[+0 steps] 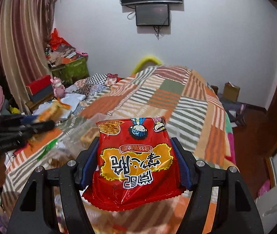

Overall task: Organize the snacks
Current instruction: 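Lift the red bag into the clear box with the right gripper while the left places the rice cake packet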

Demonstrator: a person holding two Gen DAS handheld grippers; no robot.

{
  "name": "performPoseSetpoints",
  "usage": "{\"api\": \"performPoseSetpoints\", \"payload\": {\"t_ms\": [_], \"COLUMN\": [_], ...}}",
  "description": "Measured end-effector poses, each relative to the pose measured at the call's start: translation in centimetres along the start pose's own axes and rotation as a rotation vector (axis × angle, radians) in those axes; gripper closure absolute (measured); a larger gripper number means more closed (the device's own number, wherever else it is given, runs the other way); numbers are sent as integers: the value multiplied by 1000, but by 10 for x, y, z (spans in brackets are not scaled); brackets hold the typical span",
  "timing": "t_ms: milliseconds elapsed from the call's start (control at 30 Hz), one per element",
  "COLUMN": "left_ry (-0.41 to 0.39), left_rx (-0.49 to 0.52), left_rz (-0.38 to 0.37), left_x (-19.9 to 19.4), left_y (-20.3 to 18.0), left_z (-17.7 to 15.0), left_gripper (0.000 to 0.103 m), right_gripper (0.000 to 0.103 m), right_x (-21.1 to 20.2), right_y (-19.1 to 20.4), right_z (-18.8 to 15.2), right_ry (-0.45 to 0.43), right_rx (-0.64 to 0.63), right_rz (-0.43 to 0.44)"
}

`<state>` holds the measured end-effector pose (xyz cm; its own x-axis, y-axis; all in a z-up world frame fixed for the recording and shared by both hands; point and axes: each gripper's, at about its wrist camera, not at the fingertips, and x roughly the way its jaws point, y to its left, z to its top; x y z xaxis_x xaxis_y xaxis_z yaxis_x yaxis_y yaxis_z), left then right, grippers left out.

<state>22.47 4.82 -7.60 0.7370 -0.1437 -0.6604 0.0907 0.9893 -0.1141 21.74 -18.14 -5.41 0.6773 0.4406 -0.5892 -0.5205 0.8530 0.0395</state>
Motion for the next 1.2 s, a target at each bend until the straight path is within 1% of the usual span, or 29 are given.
{"api": "performPoseSetpoints", "payload": {"t_ms": [167,333,467,533,700,800,867,933,1033,1200], "left_ry": [40,90,133,167,233,281,305,322,330,307], "left_rx": [0,-8,10,21,53,46,46,41,34,10], "left_rz": [-31,-57,-53,-63,-60,-73,-65,-60,-67,-58], "left_x": [30,61,84,95,115,124,127,128,129,120], "left_y": [-2,-2,-3,-3,-6,-5,-6,-6,-5,-4], "left_z": [14,24,29,33,34,32,31,28,27,29], "left_gripper": [68,68,68,68,68,68,68,68,67,60], "right_gripper": [37,37,37,37,37,36,33,32,31,31], "right_x": [27,51,71,80,100,112,115,115,111,99], "right_y": [1,-5,-12,-15,-20,-25,-28,-27,-24,-17], "right_z": [9,7,2,0,-3,-8,-11,-11,-11,-5], "right_ry": [18,58,105,129,192,234,253,255,257,243], "right_rx": [5,27,29,27,37,63,78,79,62,17], "right_rz": [26,24,11,0,7,24,30,24,4,-10]}}
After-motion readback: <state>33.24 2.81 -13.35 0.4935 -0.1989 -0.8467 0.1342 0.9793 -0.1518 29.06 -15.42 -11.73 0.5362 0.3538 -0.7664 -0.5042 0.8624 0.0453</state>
